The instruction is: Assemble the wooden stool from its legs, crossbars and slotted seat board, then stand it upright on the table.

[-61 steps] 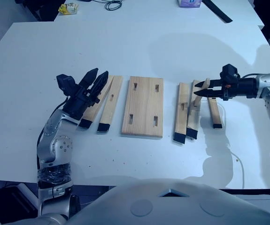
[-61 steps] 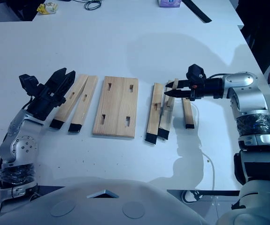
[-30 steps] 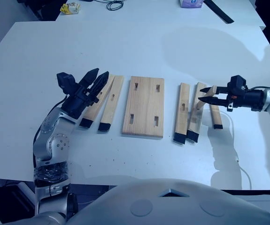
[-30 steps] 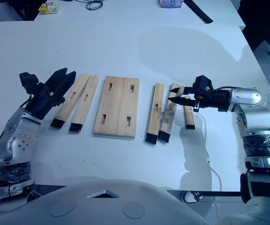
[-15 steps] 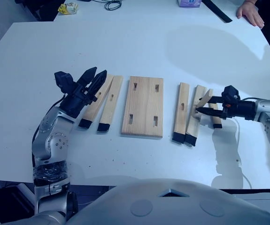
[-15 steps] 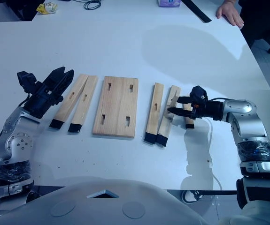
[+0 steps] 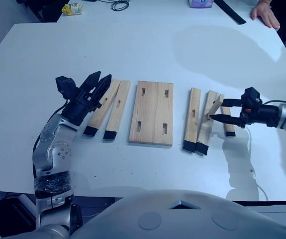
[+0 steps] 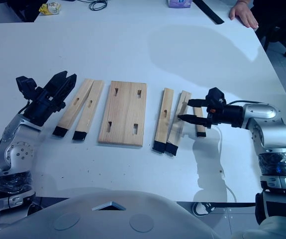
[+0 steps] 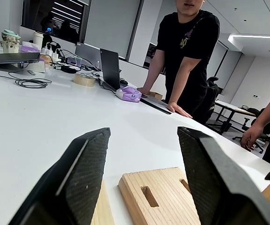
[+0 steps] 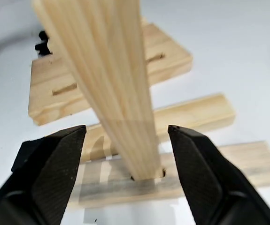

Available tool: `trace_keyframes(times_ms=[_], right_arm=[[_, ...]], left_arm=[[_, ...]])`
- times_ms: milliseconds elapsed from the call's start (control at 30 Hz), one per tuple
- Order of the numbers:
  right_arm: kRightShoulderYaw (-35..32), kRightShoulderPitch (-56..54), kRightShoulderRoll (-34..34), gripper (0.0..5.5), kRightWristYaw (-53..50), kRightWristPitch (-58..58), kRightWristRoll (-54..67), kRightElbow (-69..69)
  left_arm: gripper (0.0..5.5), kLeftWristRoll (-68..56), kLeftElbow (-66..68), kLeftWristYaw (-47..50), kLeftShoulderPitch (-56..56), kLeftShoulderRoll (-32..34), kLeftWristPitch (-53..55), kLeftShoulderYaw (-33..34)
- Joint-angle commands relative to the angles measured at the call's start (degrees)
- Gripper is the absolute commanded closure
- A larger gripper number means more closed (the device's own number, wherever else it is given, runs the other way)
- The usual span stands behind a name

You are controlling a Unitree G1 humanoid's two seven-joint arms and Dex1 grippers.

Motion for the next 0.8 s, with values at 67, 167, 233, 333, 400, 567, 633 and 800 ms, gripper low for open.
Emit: trace_keyframes(times_ms=[67,167,233,333,400,567,633,800], right_arm=[[-4.4,-3.6,-1.6,2.28,-1.3,5.0,5.2,-7.4],[-6.4,-4.8,-2.2,2.28,-0.9,7.7,8.9,-11.2],[-7.6,-6.5,-2.1,2.28,-1.3,9.6,11.6,-12.9],[-8.0,-8.9,-0.3,2.28,-3.6,12.6,15.2,-16.0],[-6.5,-9.1,1.8,2.28,-6.9,13.2,15.1,-18.4],[-0.3,-5.4,8.2,2.28,-16.5,10.7,8.4,-21.0],[0.2,-4.5,10.0,2.28,-18.9,11.0,8.3,-22.1],[0.5,-5.2,10.1,2.28,-19.4,10.7,8.0,-21.6]], left_arm=[[2.84,-0.1,-0.5,-0.6,0.6,0.3,0.1,0.1],[2.84,0.0,-0.4,-0.8,0.7,0.3,0.0,-0.1],[2.84,0.2,-0.6,-0.9,0.8,0.3,0.0,-0.4],[2.84,0.3,-0.6,-1.1,0.7,0.1,-0.1,-0.8],[2.84,0.5,-0.3,-1.2,0.4,0.1,-0.2,-1.0],[2.84,1.1,1.1,-1.1,-1.0,-0.3,-0.5,-1.4],[2.84,1.2,1.9,-1.3,-1.5,-0.3,-0.6,-1.5],[2.84,1.4,2.3,-1.2,-1.2,-0.6,-1.1,-1.4]])
